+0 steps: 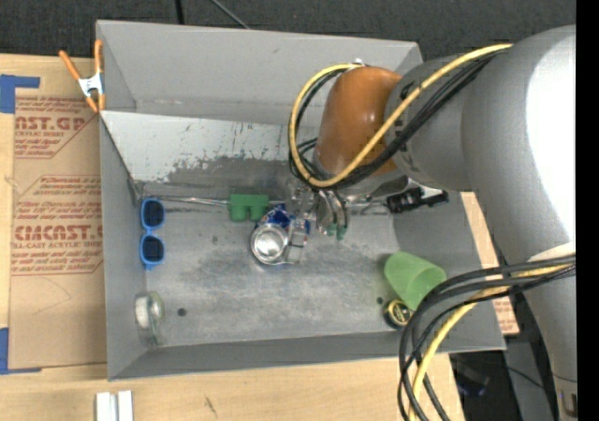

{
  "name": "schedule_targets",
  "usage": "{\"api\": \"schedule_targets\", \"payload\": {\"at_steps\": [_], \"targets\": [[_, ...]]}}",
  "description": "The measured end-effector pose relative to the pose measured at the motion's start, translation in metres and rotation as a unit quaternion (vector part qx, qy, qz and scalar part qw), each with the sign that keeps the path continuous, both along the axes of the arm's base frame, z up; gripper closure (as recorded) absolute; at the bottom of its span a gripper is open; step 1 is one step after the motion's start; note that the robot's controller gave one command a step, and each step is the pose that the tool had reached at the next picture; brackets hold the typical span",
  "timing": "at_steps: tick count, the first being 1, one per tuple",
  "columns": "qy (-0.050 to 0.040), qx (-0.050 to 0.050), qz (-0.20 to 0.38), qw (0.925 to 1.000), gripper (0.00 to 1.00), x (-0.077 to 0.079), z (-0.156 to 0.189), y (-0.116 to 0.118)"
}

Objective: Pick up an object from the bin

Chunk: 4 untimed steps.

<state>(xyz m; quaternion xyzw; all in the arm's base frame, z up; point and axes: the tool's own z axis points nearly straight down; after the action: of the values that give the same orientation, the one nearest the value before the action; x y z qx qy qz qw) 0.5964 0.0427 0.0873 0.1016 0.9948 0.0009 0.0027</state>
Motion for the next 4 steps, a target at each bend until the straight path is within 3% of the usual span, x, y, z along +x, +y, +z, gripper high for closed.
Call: {"api": "schedule_targets", "payload": {"at_steps": [1,2,3,4], "targets": [[-0.0021,0.0,-0.013,0.9999,1.0,-0.032,0.132,-0.018],[-0.0003,-0.002,0.094,0.9955,1.0,-0.019,0.166,-0.059],[0.0055,0.0,0.205,0.9787,1.0,-0.069,0.07,-0.064],[0.0032,0.001,0.211,0.9774,1.0,-0.046,0.015,-0.015]]}}
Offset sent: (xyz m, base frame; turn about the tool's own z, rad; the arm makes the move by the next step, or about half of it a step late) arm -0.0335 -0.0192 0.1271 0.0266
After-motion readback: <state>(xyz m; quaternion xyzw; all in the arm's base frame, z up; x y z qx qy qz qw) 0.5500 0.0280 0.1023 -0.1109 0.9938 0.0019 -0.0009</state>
